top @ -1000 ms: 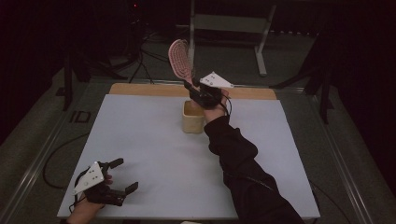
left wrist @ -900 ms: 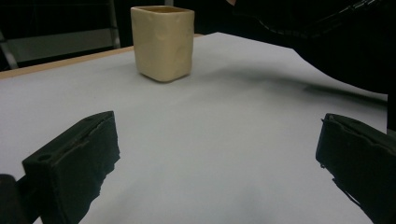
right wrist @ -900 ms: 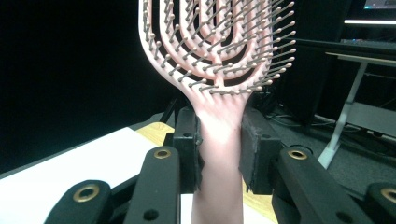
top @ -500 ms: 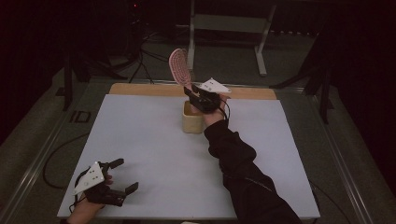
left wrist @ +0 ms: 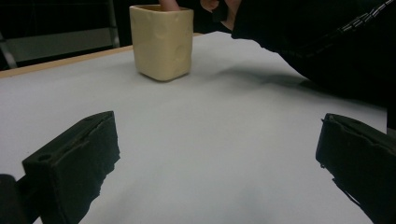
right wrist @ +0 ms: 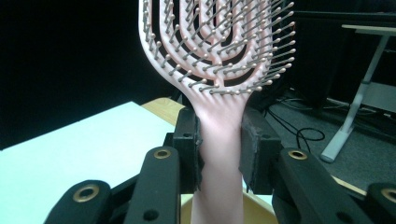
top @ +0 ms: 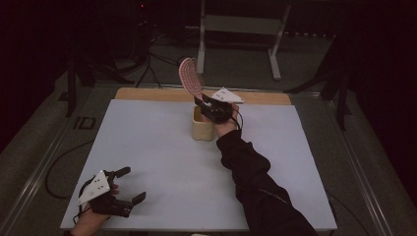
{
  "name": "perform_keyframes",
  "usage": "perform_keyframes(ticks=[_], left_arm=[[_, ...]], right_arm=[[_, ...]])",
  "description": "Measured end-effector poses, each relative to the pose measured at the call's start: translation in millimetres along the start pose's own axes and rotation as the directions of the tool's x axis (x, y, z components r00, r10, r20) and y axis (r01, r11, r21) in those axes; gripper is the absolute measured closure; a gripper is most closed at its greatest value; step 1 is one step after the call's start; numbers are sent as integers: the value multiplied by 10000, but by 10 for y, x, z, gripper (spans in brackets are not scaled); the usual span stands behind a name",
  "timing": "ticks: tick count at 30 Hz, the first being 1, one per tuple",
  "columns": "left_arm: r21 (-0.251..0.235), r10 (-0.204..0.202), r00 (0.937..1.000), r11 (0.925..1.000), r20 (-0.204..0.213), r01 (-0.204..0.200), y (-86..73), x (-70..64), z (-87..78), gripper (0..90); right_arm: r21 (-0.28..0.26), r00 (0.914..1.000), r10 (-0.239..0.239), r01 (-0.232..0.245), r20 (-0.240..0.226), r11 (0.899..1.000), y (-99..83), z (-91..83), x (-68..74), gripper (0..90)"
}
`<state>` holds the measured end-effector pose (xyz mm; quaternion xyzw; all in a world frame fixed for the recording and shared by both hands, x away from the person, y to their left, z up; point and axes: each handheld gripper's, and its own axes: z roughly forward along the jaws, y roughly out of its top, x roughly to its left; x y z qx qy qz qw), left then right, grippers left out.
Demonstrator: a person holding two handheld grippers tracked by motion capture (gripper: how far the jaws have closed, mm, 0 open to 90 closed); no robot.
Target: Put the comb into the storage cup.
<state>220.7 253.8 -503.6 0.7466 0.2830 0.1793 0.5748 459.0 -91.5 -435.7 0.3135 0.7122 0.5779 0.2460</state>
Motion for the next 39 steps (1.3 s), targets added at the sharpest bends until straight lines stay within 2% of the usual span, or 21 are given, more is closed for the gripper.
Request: perform_keyframes(ticks=[17, 27, 34, 35, 36, 38, 39], left_arm=[[43, 7, 10000, 10000, 54, -7, -4, 0, 9, 0], [54, 10, 10000, 10000, 61, -11, -7, 3, 12, 0], [64, 14, 10000, 10000, 71, -14, -6, 2, 13, 0], [68, 30, 10000, 10000, 69, -31, -6, 2, 13, 0], [80, 32, 10000, 10000, 67, -33, -5, 1, 14, 0], [81, 33, 10000, 10000, 68, -33, -5, -2, 15, 0], [76, 33, 10000, 10000, 65, -33, -6, -3, 16, 0]], right_arm=[[130, 9996, -87, 90, -260, 9999, -158, -25, -29, 703], [385, 9978, -530, 545, -390, 9978, -220, -11, 2, 696], [543, 9969, -630, 656, -477, 9964, -232, -25, -2, 669], [566, 9968, -610, 639, -514, 9964, -234, -27, -5, 622], [809, 9958, -602, 657, -688, 9946, -247, -23, -17, 489], [1138, 9938, -661, 761, -893, 9906, -279, -8, -26, 407], [1204, 9933, -619, 735, -975, 9900, -291, -13, -32, 316]])
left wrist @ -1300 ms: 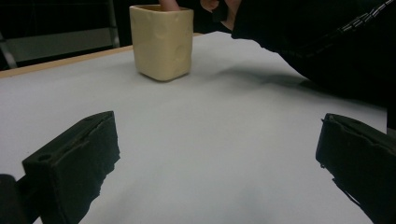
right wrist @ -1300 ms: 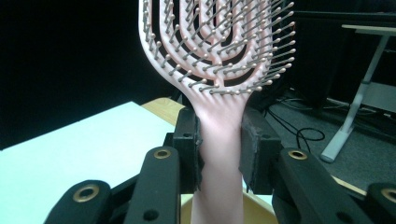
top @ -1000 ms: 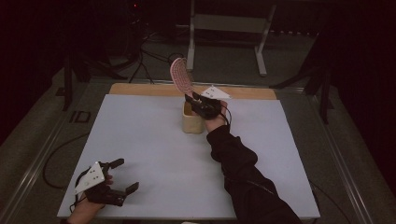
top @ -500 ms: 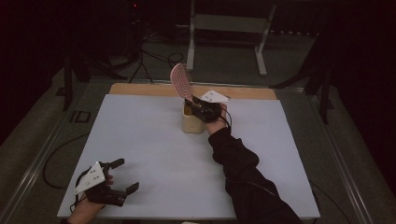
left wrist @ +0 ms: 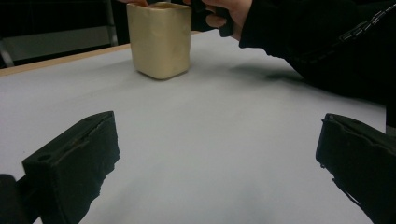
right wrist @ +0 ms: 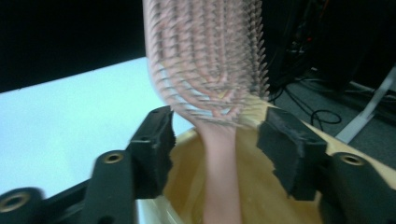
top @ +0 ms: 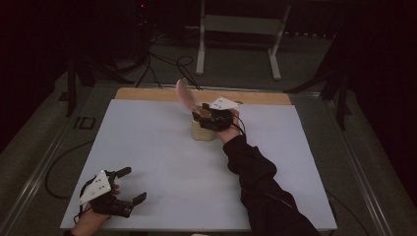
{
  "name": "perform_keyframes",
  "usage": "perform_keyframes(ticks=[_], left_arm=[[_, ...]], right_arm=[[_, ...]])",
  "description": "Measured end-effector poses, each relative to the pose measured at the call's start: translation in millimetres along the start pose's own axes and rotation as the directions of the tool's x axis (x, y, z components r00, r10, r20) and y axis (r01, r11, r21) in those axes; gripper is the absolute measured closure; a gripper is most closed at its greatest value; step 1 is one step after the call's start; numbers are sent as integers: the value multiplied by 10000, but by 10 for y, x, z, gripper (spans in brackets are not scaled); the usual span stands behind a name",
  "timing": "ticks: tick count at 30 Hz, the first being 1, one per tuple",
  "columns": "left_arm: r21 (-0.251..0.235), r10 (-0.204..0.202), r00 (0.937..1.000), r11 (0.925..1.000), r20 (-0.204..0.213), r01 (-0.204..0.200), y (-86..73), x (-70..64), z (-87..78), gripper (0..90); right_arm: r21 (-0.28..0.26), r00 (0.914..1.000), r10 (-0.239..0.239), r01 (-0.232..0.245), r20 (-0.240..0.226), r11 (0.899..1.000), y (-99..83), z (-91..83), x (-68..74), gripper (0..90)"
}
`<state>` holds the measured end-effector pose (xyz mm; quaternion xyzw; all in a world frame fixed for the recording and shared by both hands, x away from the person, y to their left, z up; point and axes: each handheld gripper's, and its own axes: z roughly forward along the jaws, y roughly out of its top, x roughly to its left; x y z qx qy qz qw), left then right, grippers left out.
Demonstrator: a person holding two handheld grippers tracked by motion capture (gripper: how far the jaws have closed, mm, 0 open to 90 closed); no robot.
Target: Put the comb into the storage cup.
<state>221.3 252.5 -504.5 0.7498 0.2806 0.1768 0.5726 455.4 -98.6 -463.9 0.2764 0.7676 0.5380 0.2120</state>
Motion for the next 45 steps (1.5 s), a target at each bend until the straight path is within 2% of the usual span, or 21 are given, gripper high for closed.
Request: perform_keyframes(ticks=[4, 9, 16, 20, 21, 24, 40, 45], left_arm=[[12, 20, 10000, 10000, -3, -20, 1, 0, 4, 0], [8, 29, 10000, 10000, -12, -29, 2, 0, 3, 0], [12, 42, 10000, 10000, -29, -42, 7, -4, 1, 0], [17, 39, 10000, 10000, -23, -39, 5, -2, -1, 0], [9, 32, 10000, 10000, -33, -32, 6, -3, 0, 0], [4, 41, 10000, 10000, -39, -41, 8, -4, -2, 0], [5, 13, 10000, 10000, -56, -13, 5, -4, -6, 0], [1, 50, 10000, 10000, -39, -50, 9, -5, -6, 0]], right_arm=[[32, 9994, 197, -196, -301, 9998, -2, -26, -30, 157], [118, 9988, 197, -191, -454, 9997, 34, -54, -50, 119], [392, 9991, 79, -63, -410, 9992, 55, -63, -58, 98], [345, 9989, 97, -81, -459, 9994, 82, -83, -75, 97], [524, 9989, 208, -186, -424, 9985, 94, -86, -78, 97], [632, 9992, 158, -135, -360, 9979, 119, -99, -80, 97], [780, 9990, 342, -317, -299, 9964, 167, -154, -84, 96], [759, 9995, 212, -195, -222, 9969, 182, -221, -101, 96]])
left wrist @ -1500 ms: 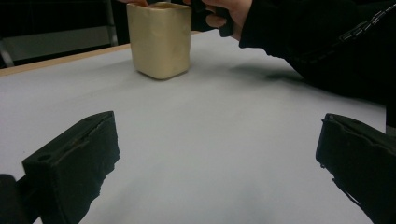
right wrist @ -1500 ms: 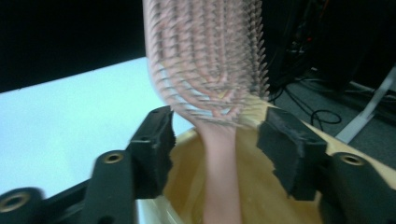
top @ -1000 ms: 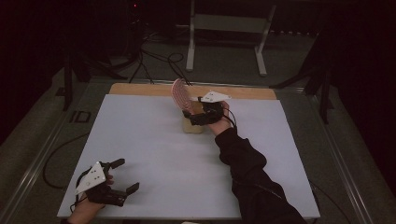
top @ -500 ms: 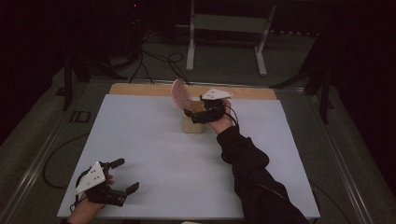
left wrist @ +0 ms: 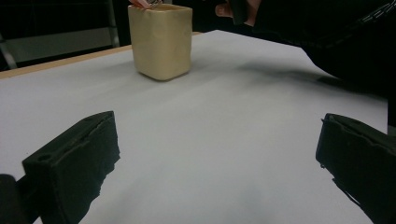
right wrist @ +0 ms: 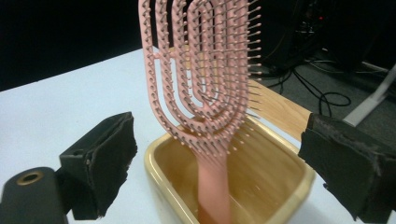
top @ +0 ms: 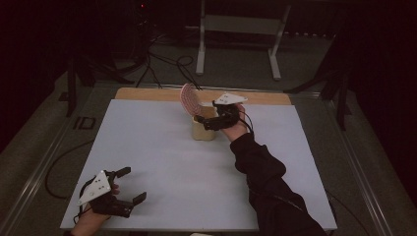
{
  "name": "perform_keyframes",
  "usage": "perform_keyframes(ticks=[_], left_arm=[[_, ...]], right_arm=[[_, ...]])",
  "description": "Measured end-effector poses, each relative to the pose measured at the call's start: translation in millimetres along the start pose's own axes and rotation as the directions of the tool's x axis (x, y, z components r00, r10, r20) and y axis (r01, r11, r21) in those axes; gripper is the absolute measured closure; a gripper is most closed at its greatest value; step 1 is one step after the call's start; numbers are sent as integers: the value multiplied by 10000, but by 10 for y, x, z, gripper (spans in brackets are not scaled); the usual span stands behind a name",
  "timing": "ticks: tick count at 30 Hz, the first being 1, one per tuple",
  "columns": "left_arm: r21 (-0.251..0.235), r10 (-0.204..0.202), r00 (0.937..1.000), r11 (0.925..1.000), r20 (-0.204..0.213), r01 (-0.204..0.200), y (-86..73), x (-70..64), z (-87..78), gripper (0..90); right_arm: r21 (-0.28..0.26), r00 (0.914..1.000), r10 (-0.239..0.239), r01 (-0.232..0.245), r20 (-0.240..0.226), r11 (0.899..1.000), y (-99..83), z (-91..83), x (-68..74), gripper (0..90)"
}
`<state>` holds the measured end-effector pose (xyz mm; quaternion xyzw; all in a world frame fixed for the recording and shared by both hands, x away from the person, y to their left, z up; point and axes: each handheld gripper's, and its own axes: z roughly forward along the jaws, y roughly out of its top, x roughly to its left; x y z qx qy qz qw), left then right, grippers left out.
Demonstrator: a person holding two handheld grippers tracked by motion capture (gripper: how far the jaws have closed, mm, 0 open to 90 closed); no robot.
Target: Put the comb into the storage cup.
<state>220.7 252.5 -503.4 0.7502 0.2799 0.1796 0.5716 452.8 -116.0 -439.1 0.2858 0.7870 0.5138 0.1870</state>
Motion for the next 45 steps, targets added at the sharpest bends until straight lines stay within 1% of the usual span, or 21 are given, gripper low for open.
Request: perform_keyframes(ticks=[7, 8, 14, 16, 18, 19, 21, 22, 23, 27, 30, 34, 36, 38, 40, 43, 44, 45], left_arm=[[15, 5, 10000, 10000, -8, -5, -1, -1, 3, 0], [9, -6, 10000, 10000, -9, 6, -1, -2, 4, 0], [1, 27, 10000, 10000, -26, -27, 1, -2, -1, 0], [9, 24, 10000, 10000, -23, -24, 2, -3, -1, 0], [10, 20, 10000, 10000, -22, -20, 2, -3, 1, 0], [9, 17, 10000, 10000, -23, -17, 2, -2, 2, 0], [4, 21, 10000, 10000, -28, -21, 2, -1, 0, 0], [3, 19, 10000, 10000, -26, -19, 3, -2, -1, 0], [2, 14, 10000, 10000, -25, -14, 2, -3, 0, 0], [10, 19, 10000, 10000, -37, -19, 3, -8, 5, 0], [11, 28, 10000, 10000, -41, -28, 4, -6, 1, 0], [25, 39, 10000, 10000, -46, -39, 2, -7, 2, 0], [29, 42, 10000, 10000, -45, -42, 2, -8, 3, 0], [25, 37, 10000, 10000, -46, -37, 3, -7, 1, 0], [20, 42, 10000, 10000, -47, -42, 4, -6, 0, 0], [24, 36, 10000, 10000, -51, -36, 4, -9, 4, 0], [32, 43, 10000, 10000, -49, -43, 4, -10, 5, 0], [31, 42, 10000, 10000, -44, -42, 4, -10, 5, 0]], right_arm=[[172, 9999, -89, 91, -70, 9998, -13, -79, 1, 93], [255, 10000, -17, 20, -96, 9997, -19, -90, 6, 93], [258, 9995, 71, -62, -323, 9996, -77, -155, 29, 93], [326, 9997, 19, -11, -255, 9995, -99, -177, 42, 93], [320, 9993, 118, -107, -355, 9994, -119, -199, 52, 92], [381, 9996, 27, -16, -292, 9993, -128, -213, 59, 93], [355, 9993, 1, 13, -378, 9994, -148, -243, 65, 92], [360, 9994, -18, 31, -349, 9993, -158, -262, 70, 92], [370, 9992, 88, -74, -384, 9993, -168, -275, 74, 92], [365, 9991, 54, -38, -428, 9993, -215, -330, 66, 92], [398, 9985, 185, -164, -523, 9991, -256, -380, 66, 91], [527, 9989, 217, -194, -419, 9984, -324, -446, 63, 91], [535, 9992, 128, -107, -385, 9985, -357, -490, 53, 91], [510, 9992, 232, -215, -333, 9985, -387, -539, 52, 91], [541, 9989, 275, -253, -390, 9982, -419, -588, 46, 91], [702, 9991, 130, -102, -400, 9975, -466, -645, 43, 91], [752, 9987, 248, -214, -443, 9969, -477, -664, 50, 91], [754, 9986, 253, -218, -457, 9969, -487, -681, 53, 91]])
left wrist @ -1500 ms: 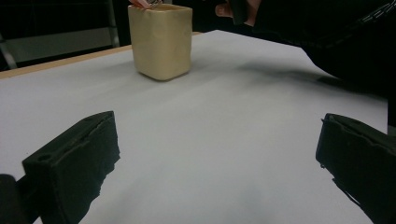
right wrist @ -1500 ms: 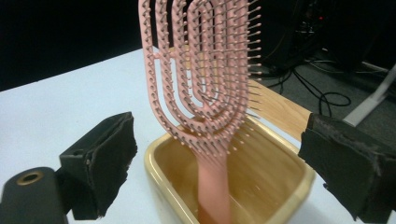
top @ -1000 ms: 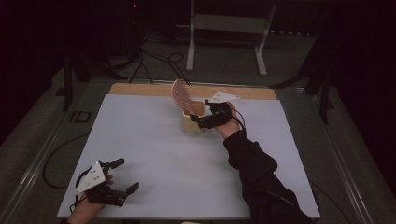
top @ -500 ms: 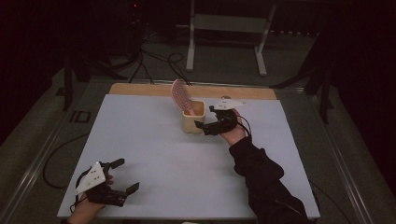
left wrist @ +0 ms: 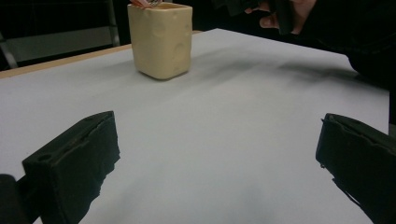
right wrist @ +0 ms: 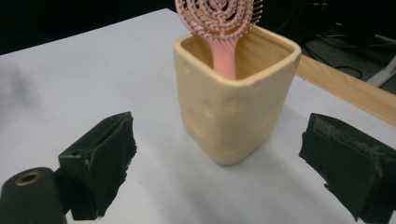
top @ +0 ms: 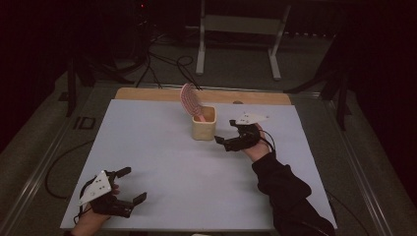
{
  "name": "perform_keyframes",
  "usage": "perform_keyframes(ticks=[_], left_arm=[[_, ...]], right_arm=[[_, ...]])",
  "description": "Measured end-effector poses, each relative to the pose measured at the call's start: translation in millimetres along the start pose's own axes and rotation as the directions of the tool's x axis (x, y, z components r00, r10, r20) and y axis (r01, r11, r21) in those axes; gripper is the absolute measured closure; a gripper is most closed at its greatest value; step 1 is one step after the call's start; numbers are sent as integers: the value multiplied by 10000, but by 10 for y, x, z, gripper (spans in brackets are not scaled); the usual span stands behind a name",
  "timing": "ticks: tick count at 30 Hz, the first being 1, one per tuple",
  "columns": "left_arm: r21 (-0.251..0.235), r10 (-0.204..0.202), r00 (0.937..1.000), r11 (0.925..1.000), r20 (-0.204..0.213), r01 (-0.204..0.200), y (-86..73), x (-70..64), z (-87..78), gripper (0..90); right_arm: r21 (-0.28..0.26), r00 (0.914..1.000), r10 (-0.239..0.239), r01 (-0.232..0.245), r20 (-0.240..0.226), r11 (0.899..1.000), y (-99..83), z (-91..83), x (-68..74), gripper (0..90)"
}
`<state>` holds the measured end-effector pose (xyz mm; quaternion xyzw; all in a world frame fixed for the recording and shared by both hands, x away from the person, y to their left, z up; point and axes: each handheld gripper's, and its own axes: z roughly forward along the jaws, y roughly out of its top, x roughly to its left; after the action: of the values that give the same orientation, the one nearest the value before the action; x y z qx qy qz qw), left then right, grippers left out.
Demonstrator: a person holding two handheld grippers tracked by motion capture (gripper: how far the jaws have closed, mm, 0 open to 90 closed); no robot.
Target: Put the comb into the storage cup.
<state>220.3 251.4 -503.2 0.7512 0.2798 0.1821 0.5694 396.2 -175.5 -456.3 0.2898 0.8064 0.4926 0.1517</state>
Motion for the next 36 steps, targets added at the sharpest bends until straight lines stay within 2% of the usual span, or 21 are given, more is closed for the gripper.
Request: perform_keyframes(ticks=[6, 16, 18, 31, 36], left_arm=[[-11, 18, 10000, 10000, -9, -18, 1, 2, -8, 0], [-37, 7, 10000, 10000, -25, -7, 5, -2, -11, 0], [-28, 16, 10000, 10000, -17, -16, 4, 0, -10, 0], [-33, 14, 10000, 10000, -22, -14, 6, -3, -14, 0], [-44, 9, 10000, 10000, -12, -9, 4, -1, -16, 0]], right_arm=[[52, 10000, -59, 59, -61, 10000, -80, -99, 31, 91], [110, 9993, -222, 225, -295, 9997, -249, -278, 161, 91], [119, 9991, -83, 88, -410, 9999, -294, -312, 171, 91], [187, 9995, -16, 22, -331, 9998, -526, -533, 203, 92], [205, 9999, 38, -35, -143, 9998, -602, -650, 204, 91]])
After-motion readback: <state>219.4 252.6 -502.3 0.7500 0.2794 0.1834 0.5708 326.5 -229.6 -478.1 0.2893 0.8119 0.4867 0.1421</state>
